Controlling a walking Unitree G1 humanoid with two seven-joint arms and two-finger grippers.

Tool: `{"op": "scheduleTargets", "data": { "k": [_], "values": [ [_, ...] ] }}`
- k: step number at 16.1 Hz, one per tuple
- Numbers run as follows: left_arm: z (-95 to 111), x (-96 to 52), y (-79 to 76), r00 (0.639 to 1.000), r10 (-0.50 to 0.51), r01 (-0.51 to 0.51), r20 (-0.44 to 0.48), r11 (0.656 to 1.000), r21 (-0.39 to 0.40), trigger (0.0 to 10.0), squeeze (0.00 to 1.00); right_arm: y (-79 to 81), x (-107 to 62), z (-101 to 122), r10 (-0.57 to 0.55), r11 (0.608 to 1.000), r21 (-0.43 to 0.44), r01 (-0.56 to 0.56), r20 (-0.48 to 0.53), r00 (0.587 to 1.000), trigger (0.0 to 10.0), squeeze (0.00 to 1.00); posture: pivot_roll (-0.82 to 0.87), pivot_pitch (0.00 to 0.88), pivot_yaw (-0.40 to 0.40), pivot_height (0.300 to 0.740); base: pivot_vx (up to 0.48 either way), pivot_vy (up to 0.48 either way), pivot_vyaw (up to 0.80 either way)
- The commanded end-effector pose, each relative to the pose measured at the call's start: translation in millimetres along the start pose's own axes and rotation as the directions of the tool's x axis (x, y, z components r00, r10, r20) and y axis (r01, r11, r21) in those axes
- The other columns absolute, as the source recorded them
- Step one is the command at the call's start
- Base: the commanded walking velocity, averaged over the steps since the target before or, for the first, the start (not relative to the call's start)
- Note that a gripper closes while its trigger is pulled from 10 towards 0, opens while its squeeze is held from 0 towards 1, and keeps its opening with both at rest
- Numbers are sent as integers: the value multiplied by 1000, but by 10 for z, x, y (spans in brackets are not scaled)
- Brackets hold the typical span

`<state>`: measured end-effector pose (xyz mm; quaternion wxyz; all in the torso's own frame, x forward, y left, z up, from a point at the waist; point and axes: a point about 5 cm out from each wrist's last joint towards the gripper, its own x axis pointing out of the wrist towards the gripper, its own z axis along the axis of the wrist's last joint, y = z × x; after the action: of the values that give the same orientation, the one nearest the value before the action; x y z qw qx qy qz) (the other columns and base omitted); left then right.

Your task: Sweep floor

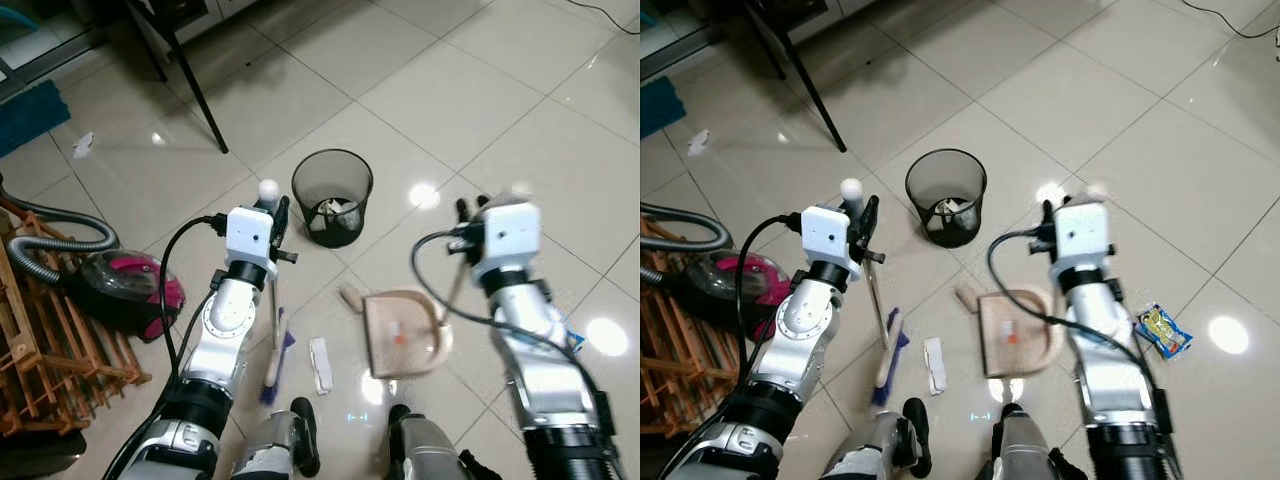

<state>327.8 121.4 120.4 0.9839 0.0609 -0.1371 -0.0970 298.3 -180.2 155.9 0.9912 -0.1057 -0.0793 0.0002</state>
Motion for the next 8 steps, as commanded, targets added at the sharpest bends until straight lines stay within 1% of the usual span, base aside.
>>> {"op": "scheduleTargets", "data": {
  "k": [1, 3, 5, 7, 8],
  "values": [
    [-93, -48, 64, 999, 20, -19, -42, 1000, 15, 10000, 0, -25, -26, 104, 8, 1000, 27, -9, 30, 1000, 10000, 0, -24, 257, 131, 740, 0, 0, 0],
    [-91, -30, 81, 999, 23, -23, -41, 1000, 19, 10000, 0, -120, -41, 220, 26, 999, 27, -27, 42, 999, 10000, 0, -25, 251, 128, 740, 0, 0, 0],
    [-96, -27, 100, 999, 26, -25, -42, 999, 22, 10000, 0, -237, -80, 282, 42, 999, -15, -42, 36, 998, 10000, 0, -29, 246, 126, 740, 0, 0, 0],
    [-107, -31, 119, 999, 29, -28, -45, 999, 27, 10000, 0, -346, -101, 311, 31, 999, -43, -30, 32, 999, 10000, 0, -30, 242, 126, 740, 0, 0, 0],
    [-116, -38, 131, 998, 32, -30, -47, 999, 29, 10000, 0, -401, -115, 297, 23, 997, -71, -21, 23, 999, 10000, 0, -30, 242, 126, 740, 0, 0, 0]
  ]
}}
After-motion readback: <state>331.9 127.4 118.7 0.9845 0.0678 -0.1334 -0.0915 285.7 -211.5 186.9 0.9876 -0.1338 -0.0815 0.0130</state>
